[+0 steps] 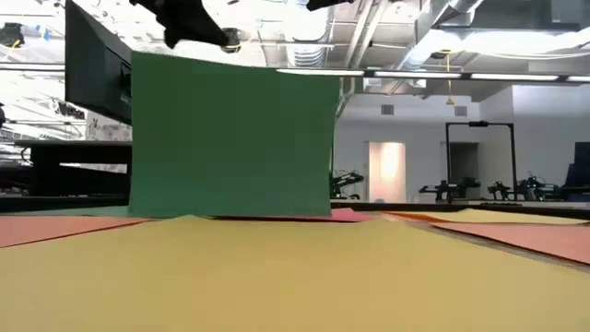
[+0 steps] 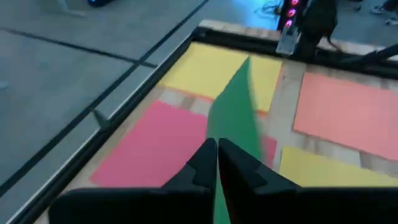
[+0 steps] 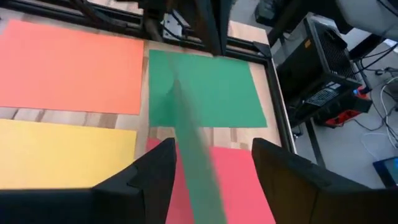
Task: Organize paper
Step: Stack the green paper on top of the green paper
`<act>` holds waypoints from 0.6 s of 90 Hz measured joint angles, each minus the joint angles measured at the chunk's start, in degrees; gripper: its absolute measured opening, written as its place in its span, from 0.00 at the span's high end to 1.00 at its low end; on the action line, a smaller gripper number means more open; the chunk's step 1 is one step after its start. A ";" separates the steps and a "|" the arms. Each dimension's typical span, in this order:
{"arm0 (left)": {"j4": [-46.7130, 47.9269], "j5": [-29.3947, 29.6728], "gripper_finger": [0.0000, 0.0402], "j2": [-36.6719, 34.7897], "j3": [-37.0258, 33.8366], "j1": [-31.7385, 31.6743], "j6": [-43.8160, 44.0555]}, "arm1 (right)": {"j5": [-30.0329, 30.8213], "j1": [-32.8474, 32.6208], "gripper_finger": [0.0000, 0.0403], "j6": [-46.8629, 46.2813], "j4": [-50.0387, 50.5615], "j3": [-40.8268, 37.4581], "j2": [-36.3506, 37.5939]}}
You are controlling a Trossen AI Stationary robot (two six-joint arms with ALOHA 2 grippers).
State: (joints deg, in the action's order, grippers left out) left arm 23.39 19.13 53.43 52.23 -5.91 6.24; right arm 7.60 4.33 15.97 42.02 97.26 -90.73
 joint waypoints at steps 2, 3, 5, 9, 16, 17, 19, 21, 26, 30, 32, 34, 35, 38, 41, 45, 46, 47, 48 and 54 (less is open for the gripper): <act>1.02 0.37 1.00 -0.23 0.00 0.02 0.30 | 0.00 0.19 0.51 0.00 0.07 -0.36 0.03; 1.51 0.53 1.00 -0.34 0.00 0.01 0.42 | 0.00 0.32 0.51 0.00 0.11 -0.55 0.03; 2.63 0.80 1.00 -0.54 0.00 0.02 0.71 | 0.00 0.51 0.51 0.00 -0.01 -0.99 0.03; 4.27 1.55 1.00 -0.74 0.00 0.02 1.38 | -0.01 1.01 0.51 -0.20 -0.17 -2.10 0.03; 6.78 2.27 1.00 -0.79 0.00 0.00 2.37 | 0.00 2.12 0.51 -1.10 -0.46 -4.41 0.01; 7.27 2.32 1.00 -0.78 0.00 0.00 2.47 | 0.00 2.25 0.51 -1.15 -0.71 -4.86 0.01; 8.27 2.40 1.00 -0.71 0.00 0.00 2.67 | 0.00 2.57 0.51 -1.18 -1.23 -5.81 0.01; 9.14 2.43 1.00 -0.50 0.00 0.00 2.97 | 0.00 2.83 0.51 -1.30 -1.76 -6.77 0.01; 10.73 2.49 1.00 0.70 0.00 0.02 4.08 | 0.00 3.55 0.51 -1.56 -2.60 -9.32 0.01; 12.43 2.54 1.00 1.80 0.00 0.00 4.86 | 0.00 4.05 0.51 -1.58 -3.63 -11.62 -0.01; 13.38 2.54 1.00 2.42 -0.01 0.00 5.16 | 0.00 4.26 0.51 -1.57 -4.31 -12.80 -0.04; 14.02 2.54 1.00 3.13 -0.04 0.00 5.42 | 0.00 4.56 0.51 -1.49 -5.17 -13.93 -0.04; 14.15 2.54 1.00 3.54 -0.04 0.00 5.45 | 0.00 4.63 0.51 -1.51 -5.80 -14.66 -0.04; 14.14 2.56 1.00 4.68 -0.04 0.00 5.62 | -0.02 5.06 0.51 -1.53 -7.85 -16.58 -0.04; 13.98 2.56 1.00 5.75 -0.04 0.00 5.69 | -0.04 5.57 0.51 -1.53 -9.90 -18.51 -0.04; 14.07 2.56 1.00 7.26 -0.04 0.00 5.77 | -0.24 6.25 0.51 -1.51 -12.37 -21.09 -0.04; 14.02 2.56 1.00 7.67 -0.04 0.00 5.77 | -0.27 6.45 0.51 -1.51 -13.02 -21.78 -0.04; 13.94 2.57 1.00 8.08 -0.04 0.00 5.77 | -0.29 6.64 0.51 -1.52 -13.71 -22.42 -0.04; 13.79 2.58 1.00 8.55 -0.04 0.00 5.73 | -0.30 6.82 0.51 -1.53 -14.43 -23.03 -0.04; 13.32 2.82 1.00 11.04 -0.04 -0.07 5.15 | -0.36 8.12 0.51 -1.51 -18.96 -26.86 -0.06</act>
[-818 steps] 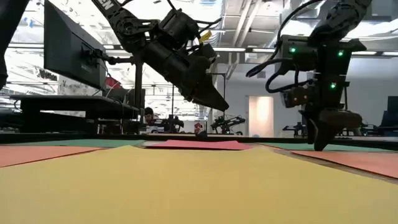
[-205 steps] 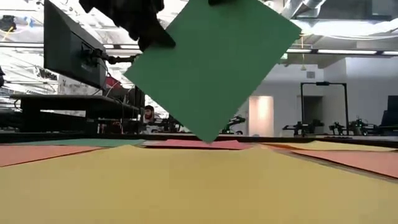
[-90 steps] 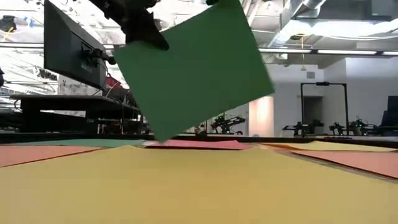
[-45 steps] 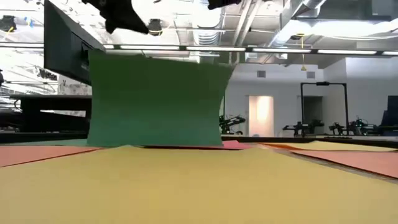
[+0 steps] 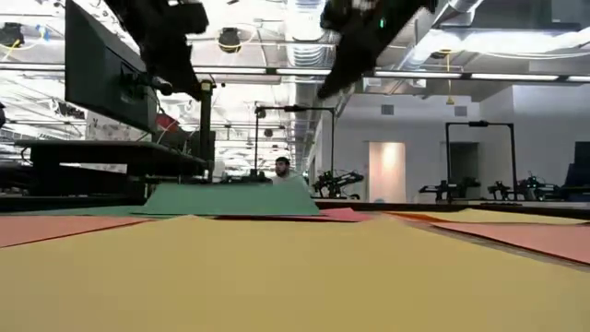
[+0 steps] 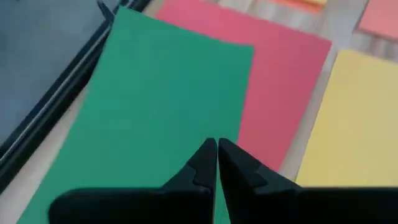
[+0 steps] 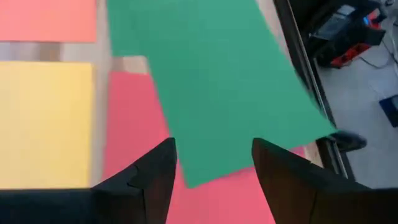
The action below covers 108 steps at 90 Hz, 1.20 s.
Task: Organize paper
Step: Stack the green paper on top of the green paper
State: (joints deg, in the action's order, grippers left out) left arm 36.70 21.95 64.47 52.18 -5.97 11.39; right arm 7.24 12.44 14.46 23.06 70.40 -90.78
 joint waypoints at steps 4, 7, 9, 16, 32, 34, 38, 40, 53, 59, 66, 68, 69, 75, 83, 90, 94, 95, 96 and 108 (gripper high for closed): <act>-0.03 0.38 1.00 1.78 0.00 -0.21 -0.43 | -0.76 1.00 0.51 -0.02 -3.34 -2.44 0.00; -0.27 0.42 1.00 3.05 0.00 -0.50 -0.71 | -1.77 1.79 0.51 -0.09 -5.54 -4.06 0.00; -0.28 0.44 1.00 3.92 0.02 -0.77 -0.89 | -2.46 2.34 0.51 -0.38 -6.90 -5.14 0.00; -0.34 0.32 1.00 7.11 0.00 -1.47 -1.68 | -4.27 4.02 0.51 -1.71 -9.60 -7.77 -0.33; -3.96 -4.97 1.00 15.96 0.02 -2.00 -5.52 | -4.50 6.14 0.51 -4.38 -10.18 -10.17 -0.44; -4.26 -5.73 0.99 17.18 0.02 -1.97 -5.95 | -4.50 6.10 0.51 -4.50 -10.32 -10.17 -0.44; -4.75 -7.31 0.98 19.46 0.02 -1.97 -6.91 | -4.50 5.81 0.51 -4.59 -10.61 -10.17 -0.44; -4.89 -8.14 0.96 20.49 0.02 -1.92 -7.26 | -4.50 5.66 0.51 -4.57 -10.79 -10.17 -0.42; -6.69 -12.94 0.86 25.46 0.02 -1.83 -7.76 | -4.58 4.46 0.51 -4.45 -12.38 -10.20 -0.43; -7.73 -14.74 0.80 26.53 0.02 -1.47 -7.73 | -4.56 4.03 0.51 -4.41 -12.49 -10.20 -0.42; -7.98 -15.93 0.74 26.77 0.02 -0.54 -7.62 | -4.56 4.05 0.51 -4.41 -12.44 -10.22 -0.42; -8.03 -15.95 0.72 26.75 0.02 -0.19 -7.43 | -4.56 4.05 0.51 -4.41 -12.42 -10.22 -0.42; -8.09 -15.95 0.71 26.73 0.02 0.02 -7.37 | -4.56 4.05 0.51 -4.41 -12.42 -10.22 -0.42; -7.88 -15.93 0.67 26.57 0.02 1.30 -7.20 | -4.56 4.05 0.51 -4.41 -12.51 -10.22 -0.42; -7.47 -15.76 0.64 26.63 0.03 3.20 -7.16 | -4.56 4.05 0.51 -4.41 -12.61 -10.22 -0.42; -7.33 -14.92 0.63 27.90 0.07 4.59 -7.27 | -4.56 4.05 0.51 -4.41 -13.07 -10.22 -0.42; -6.68 -13.92 0.62 28.72 0.04 5.03 -7.26 | -4.56 4.05 0.51 -4.49 -13.50 -10.22 -0.42; -6.57 -13.65 0.62 28.90 0.04 5.10 -7.24 | -4.56 4.05 0.51 -4.54 -13.54 -10.22 -0.42; -6.51 -13.28 0.62 29.04 0.04 5.14 -7.21 | -4.56 4.05 0.51 -4.59 -13.59 -10.22 -0.42; -6.95 -11.28 0.62 30.38 0.04 5.09 -6.94 | -4.54 4.03 0.51 -5.36 -14.30 -10.22 -0.42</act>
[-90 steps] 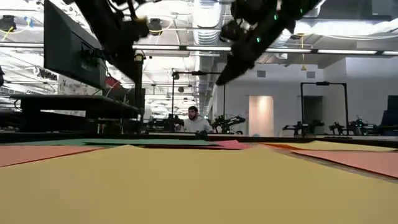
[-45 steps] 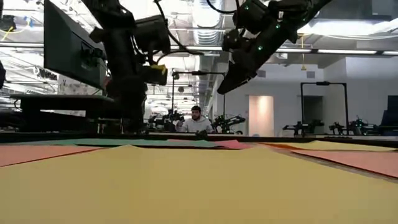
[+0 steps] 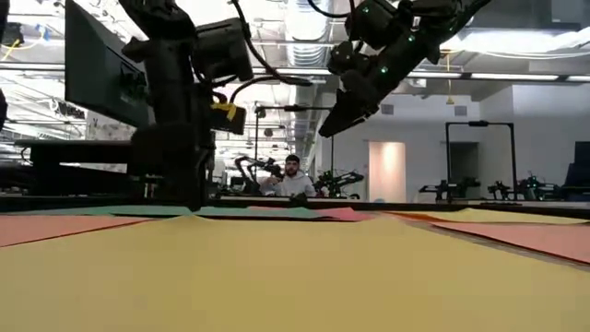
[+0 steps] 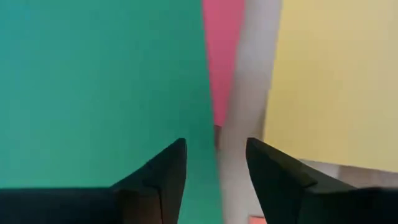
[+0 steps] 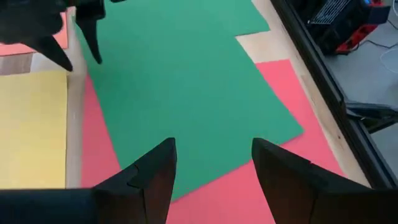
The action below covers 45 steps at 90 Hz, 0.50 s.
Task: Organize paper
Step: Stack the green paper on top of the green paper
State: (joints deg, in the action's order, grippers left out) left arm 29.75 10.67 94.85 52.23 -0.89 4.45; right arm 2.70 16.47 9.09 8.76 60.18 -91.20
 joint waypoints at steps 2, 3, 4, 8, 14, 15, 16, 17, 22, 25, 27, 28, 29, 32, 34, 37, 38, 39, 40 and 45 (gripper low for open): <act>0.18 0.26 0.62 0.15 0.00 0.00 0.01 | 0.00 0.02 0.51 -0.05 -0.14 0.00 0.00; 0.33 0.43 0.62 0.20 0.00 0.00 0.00 | 0.00 0.02 0.51 -0.05 -0.17 0.00 0.00; 0.46 0.63 0.62 0.24 0.00 0.00 0.00 | 0.00 0.02 0.51 -0.05 -0.18 0.00 0.00; 0.43 1.46 0.62 0.54 0.00 0.00 -0.11 | 0.00 0.01 0.51 -0.08 -0.21 -0.02 0.00; 0.52 1.64 0.62 0.80 0.07 0.00 -0.30 | 0.00 0.02 0.51 -0.08 -0.30 -0.02 0.00; 0.75 1.65 0.62 0.87 0.07 0.00 -0.30 | 0.00 0.02 0.51 -0.08 -0.27 -0.02 0.00; 0.97 1.65 0.62 0.97 0.06 0.00 -0.29 | 0.00 0.02 0.51 -0.08 -0.25 -0.03 0.00; 0.96 1.65 0.62 1.06 0.05 0.00 -0.29 | 0.00 0.01 0.51 -0.08 -0.24 -0.04 0.00; 0.42 1.61 0.62 1.78 0.12 0.00 -0.53 | 0.00 0.00 0.51 -0.09 -0.33 -0.04 0.00; 0.44 1.65 0.62 1.90 0.21 0.02 -0.86 | 0.00 0.00 0.51 -0.08 -0.34 -0.04 0.00; 0.42 1.69 0.62 2.12 0.20 0.02 -1.07 | 0.00 0.00 0.51 -0.09 -0.39 -0.04 0.00; 0.35 1.69 0.62 2.31 0.21 0.02 -1.17 | 0.00 0.00 0.51 -0.10 -0.42 -0.04 0.00; 0.27 1.69 0.62 2.47 0.23 0.02 -1.27 | 0.00 0.00 0.51 -0.10 -0.45 -0.04 0.00; 0.18 1.69 0.62 2.71 0.28 0.02 -1.57 | 0.01 0.01 0.51 -0.09 -0.51 -0.04 0.00; 0.27 1.73 0.62 2.75 0.28 0.02 -1.60 | 0.00 0.02 0.51 -0.10 -0.51 -0.04 0.00; 0.33 1.82 0.62 2.79 0.28 0.02 -1.65 | 0.02 0.01 0.51 -0.10 -0.54 -0.04 0.00; 0.32 1.84 0.62 2.79 0.27 0.02 -1.67 | 0.01 0.00 0.51 -0.10 -0.59 -0.04 0.00; 0.30 1.90 0.62 2.79 0.26 0.02 -1.71 | 0.00 0.01 0.51 -0.10 -0.66 -0.04 0.00; 0.29 2.01 0.62 2.79 0.26 0.02 -1.76 | 0.01 0.02 0.51 -0.10 -0.71 -0.04 0.00; 0.29 3.07 0.62 2.81 0.26 0.04 -2.26 | 0.00 0.00 0.51 -0.10 -0.69 -0.04 0.00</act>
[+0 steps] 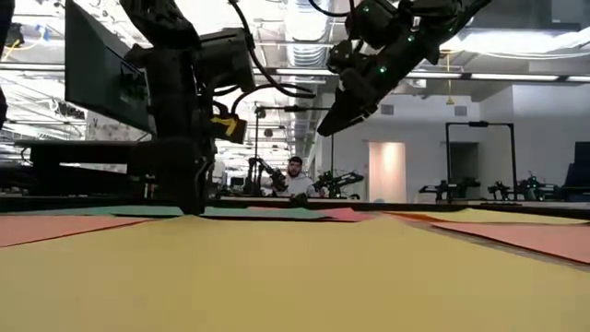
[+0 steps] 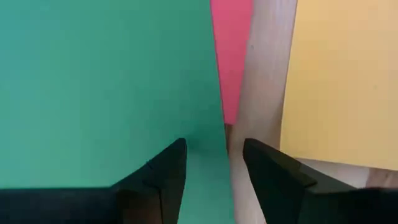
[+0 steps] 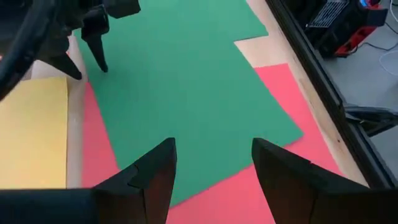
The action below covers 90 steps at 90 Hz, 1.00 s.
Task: Organize paper
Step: Stack the green paper on top of the green paper
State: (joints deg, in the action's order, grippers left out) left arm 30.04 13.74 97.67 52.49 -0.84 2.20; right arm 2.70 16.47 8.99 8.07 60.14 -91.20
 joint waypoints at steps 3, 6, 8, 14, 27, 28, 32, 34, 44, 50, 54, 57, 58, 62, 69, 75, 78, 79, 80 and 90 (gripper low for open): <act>0.24 0.84 0.62 -0.11 0.00 0.04 -0.02 | 0.01 0.00 0.51 0.00 -0.04 0.00 0.00; 0.56 1.35 0.62 -0.29 0.01 0.09 -0.12 | 0.01 0.01 0.51 0.00 -0.05 0.00 0.00; 0.81 1.47 0.62 -0.31 0.08 0.09 -0.27 | 0.00 0.01 0.51 0.00 -0.02 0.00 0.00; 1.33 1.75 0.62 -0.25 0.50 0.07 -0.48 | 0.02 0.01 0.51 0.00 -0.06 0.00 0.00; 1.86 3.38 0.62 -0.15 1.09 0.02 -1.04 | 0.02 0.00 0.51 -0.44 -0.02 0.00 0.00; 1.86 3.63 0.62 -0.15 1.09 0.02 -1.08 | 0.02 0.00 0.51 -0.46 -0.04 0.00 0.00; 1.97 5.24 0.62 -0.13 1.09 0.07 -1.08 | 0.00 0.00 0.51 -0.61 -0.03 0.00 0.01; 2.15 6.16 0.62 -0.13 1.09 0.13 -1.05 | 0.02 0.00 0.51 -0.61 -0.02 0.00 0.00; 2.81 8.81 0.62 -0.07 1.09 0.17 -1.15 | 0.01 0.00 0.51 -0.61 -0.02 0.00 0.02; 2.77 8.86 0.63 -0.07 1.09 0.17 -1.12 | 0.02 0.00 0.51 -0.63 0.00 0.00 0.02; 2.77 9.22 0.63 -0.07 1.09 0.17 -1.07 | 0.02 0.00 0.51 -0.63 0.01 0.00 0.02; 2.76 9.98 0.63 -0.07 1.09 0.17 -1.09 | 0.02 0.00 0.51 -0.63 0.01 0.00 0.02; 2.77 10.32 0.63 -0.07 1.09 0.17 -1.09 | 0.02 0.00 0.51 -0.63 0.01 0.00 0.02; 2.74 11.42 0.63 -0.07 1.09 0.17 -1.12 | 0.02 0.00 0.51 -0.63 0.01 0.00 0.02; 2.73 13.23 0.63 -0.07 1.09 0.17 -1.16 | 0.02 0.00 0.51 -0.63 0.01 0.00 0.02; 2.67 14.49 0.63 -0.07 1.09 0.00 -1.48 | 0.02 0.00 0.51 -0.65 0.01 0.00 0.02; 2.62 15.53 0.63 -0.07 1.09 -0.09 -1.64 | 0.02 0.00 0.51 -0.66 0.01 0.00 0.02; 2.61 15.82 0.63 -0.07 1.09 -0.13 -1.73 | 0.02 0.00 0.51 -0.66 0.01 0.00 0.02; 2.60 16.11 0.63 -0.07 1.09 -0.17 -1.80 | 0.02 0.00 0.51 -0.66 0.01 0.00 0.02; 2.49 17.87 0.63 -0.09 1.09 -0.93 -2.92 | 0.02 0.00 0.51 -0.72 0.01 0.00 0.02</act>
State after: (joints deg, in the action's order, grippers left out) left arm 32.54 31.62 97.58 53.58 -1.77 -0.72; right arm 2.72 16.47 8.28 8.08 60.14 -91.18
